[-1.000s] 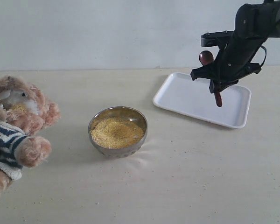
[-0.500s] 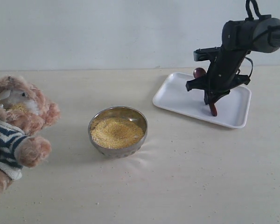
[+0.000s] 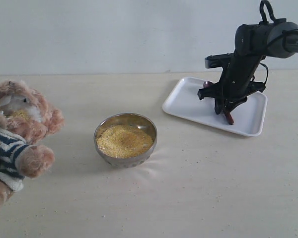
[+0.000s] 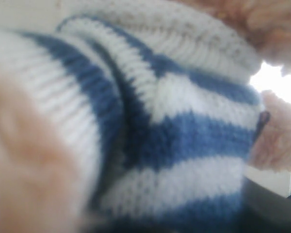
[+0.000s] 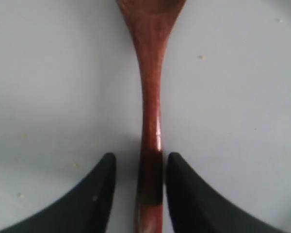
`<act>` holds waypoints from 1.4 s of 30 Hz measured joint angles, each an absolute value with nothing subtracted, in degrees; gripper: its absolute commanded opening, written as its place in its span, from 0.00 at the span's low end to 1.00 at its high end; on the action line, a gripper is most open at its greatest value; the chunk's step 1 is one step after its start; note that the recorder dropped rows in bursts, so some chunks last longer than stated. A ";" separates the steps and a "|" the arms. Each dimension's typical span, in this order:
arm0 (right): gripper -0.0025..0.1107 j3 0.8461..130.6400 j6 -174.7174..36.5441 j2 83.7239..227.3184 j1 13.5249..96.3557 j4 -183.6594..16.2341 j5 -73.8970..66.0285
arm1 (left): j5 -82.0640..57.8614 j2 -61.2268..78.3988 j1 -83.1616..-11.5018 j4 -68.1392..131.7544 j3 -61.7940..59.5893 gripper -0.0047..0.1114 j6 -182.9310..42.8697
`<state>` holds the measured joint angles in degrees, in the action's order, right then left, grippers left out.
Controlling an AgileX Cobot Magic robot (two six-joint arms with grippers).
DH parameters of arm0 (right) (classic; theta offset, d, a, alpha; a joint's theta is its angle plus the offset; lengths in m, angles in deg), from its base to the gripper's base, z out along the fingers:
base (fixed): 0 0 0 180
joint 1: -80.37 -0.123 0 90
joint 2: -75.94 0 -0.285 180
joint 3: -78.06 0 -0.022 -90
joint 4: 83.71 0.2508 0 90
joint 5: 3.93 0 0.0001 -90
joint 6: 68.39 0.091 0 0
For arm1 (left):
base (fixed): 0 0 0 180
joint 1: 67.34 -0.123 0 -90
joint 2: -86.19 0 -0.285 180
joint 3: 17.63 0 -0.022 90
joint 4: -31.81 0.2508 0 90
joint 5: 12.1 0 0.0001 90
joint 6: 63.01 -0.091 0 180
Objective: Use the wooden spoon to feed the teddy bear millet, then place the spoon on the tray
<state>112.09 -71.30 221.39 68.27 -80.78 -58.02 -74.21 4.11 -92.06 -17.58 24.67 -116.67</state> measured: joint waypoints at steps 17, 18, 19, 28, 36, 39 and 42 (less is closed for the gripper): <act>0.13 111.62 -73.18 212.57 68.27 -79.48 -61.60 | -74.21 4.11 -92.06 -17.58 24.67 0.10 -116.67; 0.02 111.02 -73.32 210.79 68.27 -79.38 -61.60 | -74.21 4.11 -92.06 -17.58 24.67 0.10 -116.67; 0.02 109.44 -73.32 207.35 68.27 -79.25 -61.32 | -74.21 4.11 -92.06 -17.58 24.67 0.10 -116.67; 0.02 87.41 -74.79 178.18 68.27 -76.76 -52.89 | -74.21 4.11 -92.06 -17.58 24.67 0.10 -116.67; 0.02 50.12 -75.68 131.82 68.27 -70.83 -44.73 | -74.21 4.11 -92.06 -17.58 24.67 0.10 -116.67; 0.02 41.07 -75.68 116.91 68.27 -70.02 -44.84 | -74.21 4.11 -92.06 -17.58 24.67 0.10 -116.67; 0.02 36.96 -74.30 107.47 68.27 -69.56 -47.36 | -74.21 4.11 -92.06 -17.58 24.67 0.10 -116.67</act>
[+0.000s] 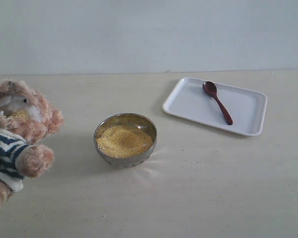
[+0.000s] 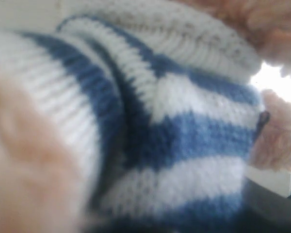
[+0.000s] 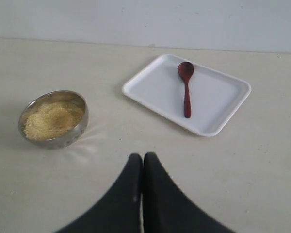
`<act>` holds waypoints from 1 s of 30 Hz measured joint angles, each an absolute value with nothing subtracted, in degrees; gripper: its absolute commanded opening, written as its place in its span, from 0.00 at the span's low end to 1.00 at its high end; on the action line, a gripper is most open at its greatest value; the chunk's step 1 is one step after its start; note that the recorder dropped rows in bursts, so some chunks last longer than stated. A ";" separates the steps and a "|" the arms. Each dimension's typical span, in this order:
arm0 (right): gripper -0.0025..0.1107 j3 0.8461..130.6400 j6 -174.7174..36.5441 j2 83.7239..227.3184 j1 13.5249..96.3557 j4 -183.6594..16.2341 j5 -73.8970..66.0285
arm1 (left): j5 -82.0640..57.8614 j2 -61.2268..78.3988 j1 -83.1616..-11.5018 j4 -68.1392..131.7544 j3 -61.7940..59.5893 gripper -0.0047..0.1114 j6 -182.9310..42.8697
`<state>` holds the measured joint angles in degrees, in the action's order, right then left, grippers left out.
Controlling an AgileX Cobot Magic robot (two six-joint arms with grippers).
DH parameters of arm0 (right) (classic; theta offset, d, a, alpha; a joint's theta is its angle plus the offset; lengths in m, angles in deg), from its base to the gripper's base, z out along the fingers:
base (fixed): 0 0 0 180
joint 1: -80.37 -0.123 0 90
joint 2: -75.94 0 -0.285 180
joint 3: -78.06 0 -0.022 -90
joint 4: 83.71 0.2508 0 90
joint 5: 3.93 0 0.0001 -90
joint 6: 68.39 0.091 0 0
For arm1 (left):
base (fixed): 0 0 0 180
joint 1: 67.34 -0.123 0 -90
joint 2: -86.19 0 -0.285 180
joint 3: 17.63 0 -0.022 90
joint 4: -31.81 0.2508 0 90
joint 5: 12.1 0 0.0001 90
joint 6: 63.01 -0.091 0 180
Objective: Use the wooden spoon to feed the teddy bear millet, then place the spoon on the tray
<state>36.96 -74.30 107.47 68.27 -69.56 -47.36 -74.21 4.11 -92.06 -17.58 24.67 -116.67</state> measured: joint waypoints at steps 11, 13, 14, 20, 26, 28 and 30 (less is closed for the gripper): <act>0.02 35.52 -72.85 85.98 68.27 -68.37 -56.42 | -74.21 4.11 -92.06 -17.58 24.67 0.10 -116.67; 0.02 35.52 -72.85 84.44 68.27 -68.47 -56.57 | -74.21 4.11 -92.06 -17.58 24.67 0.10 -116.67; 0.02 35.52 -72.85 84.03 68.27 -68.58 -56.57 | -74.21 4.11 -92.06 -17.58 24.67 0.10 -116.67; 0.02 33.83 -72.85 84.03 68.27 -68.58 -54.43 | -74.21 4.11 -92.06 -17.58 24.67 0.10 -116.67; 0.02 21.54 -74.90 84.03 68.29 -68.08 -36.02 | -74.21 4.11 -92.06 -17.58 24.67 0.10 -116.67; 0.02 17.29 -75.97 84.13 68.29 -68.08 -28.69 | -74.21 4.11 -92.06 -17.58 24.67 0.10 -116.67; 0.02 13.00 -77.26 84.13 68.29 -68.22 -20.58 | -74.21 4.11 -92.06 -17.58 24.67 0.10 -116.67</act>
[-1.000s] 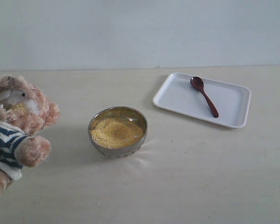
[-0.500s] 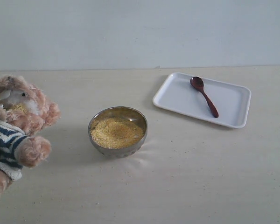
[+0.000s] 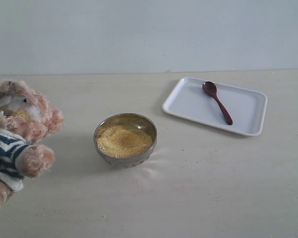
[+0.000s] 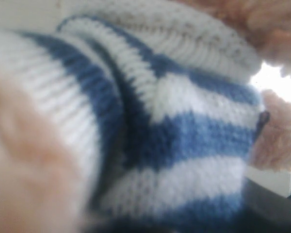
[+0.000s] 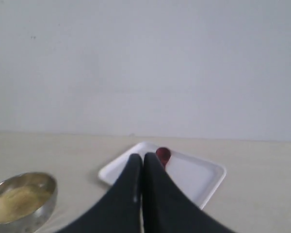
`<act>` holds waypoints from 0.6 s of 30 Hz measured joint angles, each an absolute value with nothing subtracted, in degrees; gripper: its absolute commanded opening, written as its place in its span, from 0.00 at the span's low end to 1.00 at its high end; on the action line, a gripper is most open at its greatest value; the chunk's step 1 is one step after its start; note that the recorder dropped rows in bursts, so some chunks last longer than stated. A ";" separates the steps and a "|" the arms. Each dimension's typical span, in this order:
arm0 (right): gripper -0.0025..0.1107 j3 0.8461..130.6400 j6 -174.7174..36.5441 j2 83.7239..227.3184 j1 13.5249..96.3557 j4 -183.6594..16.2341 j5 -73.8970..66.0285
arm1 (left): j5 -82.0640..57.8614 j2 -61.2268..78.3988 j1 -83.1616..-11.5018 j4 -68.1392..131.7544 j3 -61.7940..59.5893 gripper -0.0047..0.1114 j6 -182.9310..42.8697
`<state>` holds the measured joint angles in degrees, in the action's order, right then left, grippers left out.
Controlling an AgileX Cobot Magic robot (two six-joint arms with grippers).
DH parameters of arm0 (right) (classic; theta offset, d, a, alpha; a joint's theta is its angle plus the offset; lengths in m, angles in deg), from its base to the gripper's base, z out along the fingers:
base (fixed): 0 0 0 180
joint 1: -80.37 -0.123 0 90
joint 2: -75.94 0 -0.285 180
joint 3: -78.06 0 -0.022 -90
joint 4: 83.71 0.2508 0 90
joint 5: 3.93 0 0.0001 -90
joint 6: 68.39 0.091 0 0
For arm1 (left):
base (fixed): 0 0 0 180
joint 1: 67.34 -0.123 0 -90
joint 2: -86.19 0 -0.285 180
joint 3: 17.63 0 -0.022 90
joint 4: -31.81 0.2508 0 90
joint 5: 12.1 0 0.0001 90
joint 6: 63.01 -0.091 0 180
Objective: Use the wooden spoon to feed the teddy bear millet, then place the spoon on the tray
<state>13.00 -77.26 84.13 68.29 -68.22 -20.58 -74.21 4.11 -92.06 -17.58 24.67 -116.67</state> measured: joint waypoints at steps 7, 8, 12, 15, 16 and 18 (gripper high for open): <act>0.02 2.65 -78.96 84.03 68.29 -72.49 -4.68 | -74.21 4.11 -92.06 -17.58 24.67 0.10 -116.67; 0.02 1.81 -79.51 84.03 68.29 -72.80 -4.44 | -74.21 4.11 -92.06 -17.58 24.67 0.10 -116.67; 0.02 1.10 -82.13 84.03 68.29 -73.47 -4.59 | -74.21 4.11 -92.06 -17.58 24.67 0.10 -116.67; 0.02 1.10 -83.18 84.03 68.39 -74.43 -5.70 | -74.21 4.11 -92.06 -17.58 24.67 0.10 -116.67; 0.02 1.10 -82.90 84.03 69.61 -74.76 -6.69 | -74.21 4.11 -92.06 -17.58 24.67 0.10 -116.67; 0.02 1.10 -81.74 84.03 71.81 -74.89 -7.54 | -74.21 4.11 -92.06 -17.58 24.67 0.10 -116.67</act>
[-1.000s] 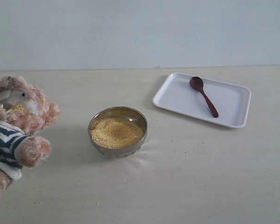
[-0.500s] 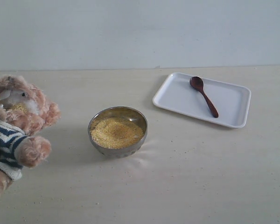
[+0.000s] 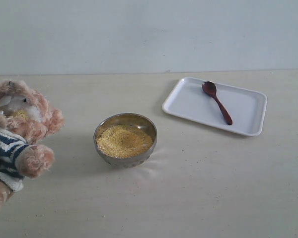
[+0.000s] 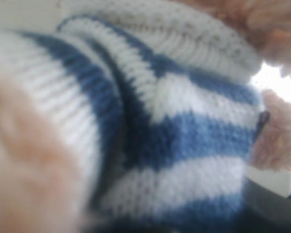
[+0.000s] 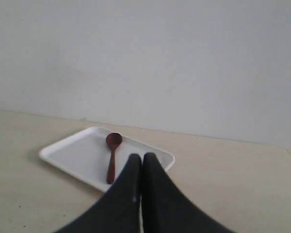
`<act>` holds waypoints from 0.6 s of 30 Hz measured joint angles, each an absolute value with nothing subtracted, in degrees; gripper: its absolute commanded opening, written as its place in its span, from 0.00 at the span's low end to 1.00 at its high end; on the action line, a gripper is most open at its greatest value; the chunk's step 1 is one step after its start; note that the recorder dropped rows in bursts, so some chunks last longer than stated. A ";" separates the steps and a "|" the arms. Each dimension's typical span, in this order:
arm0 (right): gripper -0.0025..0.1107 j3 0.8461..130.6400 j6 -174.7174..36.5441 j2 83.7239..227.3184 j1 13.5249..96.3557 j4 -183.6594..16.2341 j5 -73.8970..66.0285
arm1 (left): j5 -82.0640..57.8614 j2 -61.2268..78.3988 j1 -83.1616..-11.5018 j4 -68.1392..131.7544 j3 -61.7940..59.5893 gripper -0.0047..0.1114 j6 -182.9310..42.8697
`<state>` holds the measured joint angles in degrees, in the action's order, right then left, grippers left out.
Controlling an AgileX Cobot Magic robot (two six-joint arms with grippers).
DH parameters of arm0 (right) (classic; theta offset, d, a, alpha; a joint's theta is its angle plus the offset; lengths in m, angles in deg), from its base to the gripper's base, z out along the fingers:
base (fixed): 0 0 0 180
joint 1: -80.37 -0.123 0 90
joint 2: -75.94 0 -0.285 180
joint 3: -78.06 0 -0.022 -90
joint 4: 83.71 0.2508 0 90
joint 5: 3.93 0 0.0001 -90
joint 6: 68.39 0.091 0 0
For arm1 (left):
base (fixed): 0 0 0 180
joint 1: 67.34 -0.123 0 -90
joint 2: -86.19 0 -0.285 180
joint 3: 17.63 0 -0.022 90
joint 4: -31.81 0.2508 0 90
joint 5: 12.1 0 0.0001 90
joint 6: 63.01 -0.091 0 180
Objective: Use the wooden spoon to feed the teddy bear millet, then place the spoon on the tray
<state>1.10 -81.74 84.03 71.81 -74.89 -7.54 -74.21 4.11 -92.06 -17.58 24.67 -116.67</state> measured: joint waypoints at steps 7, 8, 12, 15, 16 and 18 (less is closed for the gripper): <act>0.02 1.10 -78.05 84.03 78.31 -75.12 -9.50 | -74.21 4.11 -92.06 -17.58 24.67 0.10 -116.67; 0.02 1.10 -77.68 84.03 78.47 -75.12 -9.62 | -74.21 4.11 -92.06 -17.58 24.67 0.10 -116.67; 0.02 1.10 -73.32 84.03 78.50 -75.60 -9.62 | -74.21 4.11 -92.06 -17.58 24.67 0.10 -116.67; 0.02 1.10 -70.46 84.03 78.50 -75.70 -9.62 | -74.21 4.11 -92.06 -17.58 24.67 0.10 -116.67; 0.02 1.10 -70.24 84.03 78.50 -75.70 -9.62 | -74.21 4.11 -92.06 -17.58 24.67 0.10 -116.67; 0.02 1.10 -69.85 84.03 78.50 -75.70 -9.62 | -74.21 4.11 -92.06 -17.58 24.67 0.10 -116.67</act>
<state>1.10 -69.85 84.03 78.50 -75.70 -9.62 -74.21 4.11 -92.06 -17.58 24.67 -116.67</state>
